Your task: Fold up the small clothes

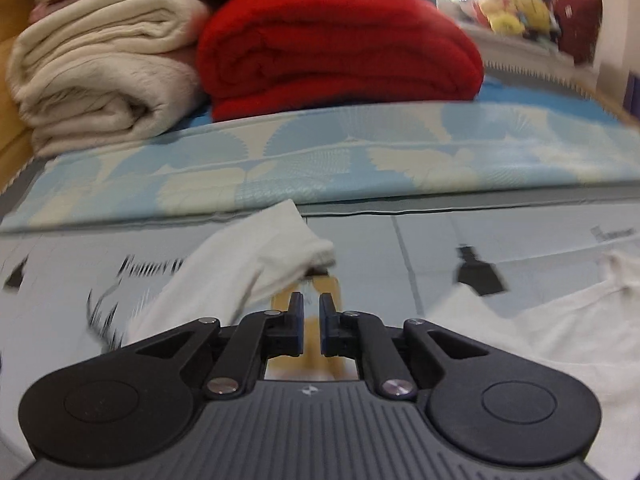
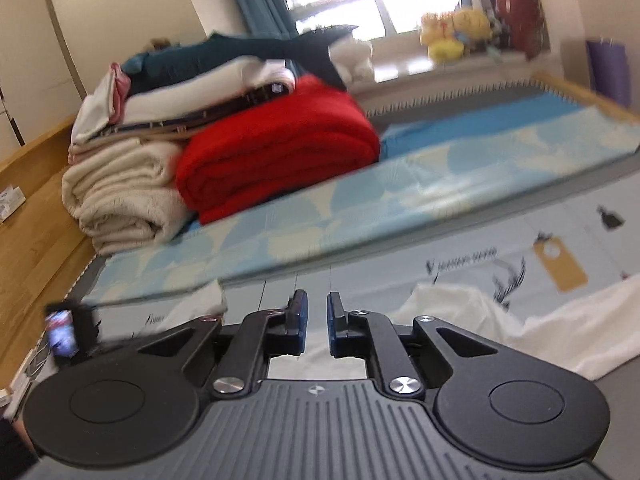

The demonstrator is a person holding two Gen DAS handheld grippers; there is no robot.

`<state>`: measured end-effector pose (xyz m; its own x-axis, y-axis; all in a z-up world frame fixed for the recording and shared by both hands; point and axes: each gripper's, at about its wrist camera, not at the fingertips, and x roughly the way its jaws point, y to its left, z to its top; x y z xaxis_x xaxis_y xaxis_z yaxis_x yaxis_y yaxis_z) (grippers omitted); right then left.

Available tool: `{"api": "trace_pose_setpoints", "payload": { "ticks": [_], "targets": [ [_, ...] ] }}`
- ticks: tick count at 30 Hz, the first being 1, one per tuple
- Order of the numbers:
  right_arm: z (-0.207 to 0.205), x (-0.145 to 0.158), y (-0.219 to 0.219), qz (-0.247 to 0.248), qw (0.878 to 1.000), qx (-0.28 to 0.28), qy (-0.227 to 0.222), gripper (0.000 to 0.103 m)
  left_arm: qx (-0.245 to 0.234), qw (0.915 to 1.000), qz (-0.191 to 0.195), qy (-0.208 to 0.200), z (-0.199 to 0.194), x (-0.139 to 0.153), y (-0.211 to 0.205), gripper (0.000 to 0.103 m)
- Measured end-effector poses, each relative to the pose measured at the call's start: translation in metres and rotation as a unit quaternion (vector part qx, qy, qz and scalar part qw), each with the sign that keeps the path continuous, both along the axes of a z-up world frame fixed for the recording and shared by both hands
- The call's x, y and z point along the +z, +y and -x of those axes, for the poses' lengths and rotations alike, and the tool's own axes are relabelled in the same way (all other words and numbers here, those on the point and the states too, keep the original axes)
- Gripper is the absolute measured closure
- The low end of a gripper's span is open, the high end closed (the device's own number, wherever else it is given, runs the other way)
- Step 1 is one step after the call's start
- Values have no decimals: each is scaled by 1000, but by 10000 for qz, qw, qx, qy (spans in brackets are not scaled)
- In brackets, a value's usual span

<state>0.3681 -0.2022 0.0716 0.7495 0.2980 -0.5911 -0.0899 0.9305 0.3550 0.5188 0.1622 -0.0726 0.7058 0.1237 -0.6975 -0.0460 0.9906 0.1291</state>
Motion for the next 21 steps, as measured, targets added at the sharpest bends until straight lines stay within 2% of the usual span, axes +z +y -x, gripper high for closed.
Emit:
{"api": "trace_pose_setpoints", "payload": {
  "ticks": [1, 2, 3, 4, 5, 6, 7, 9, 10, 11, 12, 14, 15, 18, 21],
  "targets": [
    [-3, -4, -1, -8, 10000, 48, 83, 91, -97, 9998, -156, 38, -15, -8, 0, 77],
    [-5, -7, -2, 1, 9998, 105, 152, 91, -158, 9993, -333, 72, -27, -16, -1, 59],
    [-8, -11, -2, 35, 9997, 149, 206, 91, -177, 9986, -487, 96, -37, -22, -2, 50],
    [-10, -14, -2, 74, 9995, 168, 257, 91, -189, 9979, -606, 126, -48, -28, -3, 32],
    [-11, -17, -3, 92, 9993, 178, 302, 91, -215, 9973, -691, 157, -57, -34, -3, 24],
    [-13, -20, -3, 87, 9992, 189, 346, 91, -256, 9965, -776, 186, -64, -40, -4, 24],
    [-15, -21, -3, 85, 9990, 204, 389, 91, -326, 9951, -897, 256, -71, -47, -5, 26],
    [-17, -26, -2, 137, 9985, 258, 457, 91, -368, 9921, -1137, 389, -81, -60, -6, 44],
    [-18, -28, -1, 191, 9983, 279, 477, 91, -405, 9915, -1161, 436, -83, -63, -4, 65],
    [-19, -30, 0, 242, 9980, 282, 510, 91, -477, 9918, -1106, 431, -82, -62, -2, 98],
    [-19, -31, -1, 258, 9978, 277, 542, 91, -549, 9910, -1132, 455, -79, -60, -2, 99],
    [-19, -33, -1, 254, 9975, 266, 597, 91, -567, 9895, -1316, 198, -64, -45, -2, 99],
    [-20, -34, -1, 243, 9975, 274, 609, 91, -524, 9908, -1248, 77, -54, -33, 0, 99],
    [-18, -33, 2, 100, 9973, 367, 636, 91, -293, 9973, -624, -249, -10, 17, 7, 99],
    [-18, -33, 5, -234, 9954, 493, 783, 91, -457, 9979, 21, -459, 48, 72, -6, 99]
  ]
}}
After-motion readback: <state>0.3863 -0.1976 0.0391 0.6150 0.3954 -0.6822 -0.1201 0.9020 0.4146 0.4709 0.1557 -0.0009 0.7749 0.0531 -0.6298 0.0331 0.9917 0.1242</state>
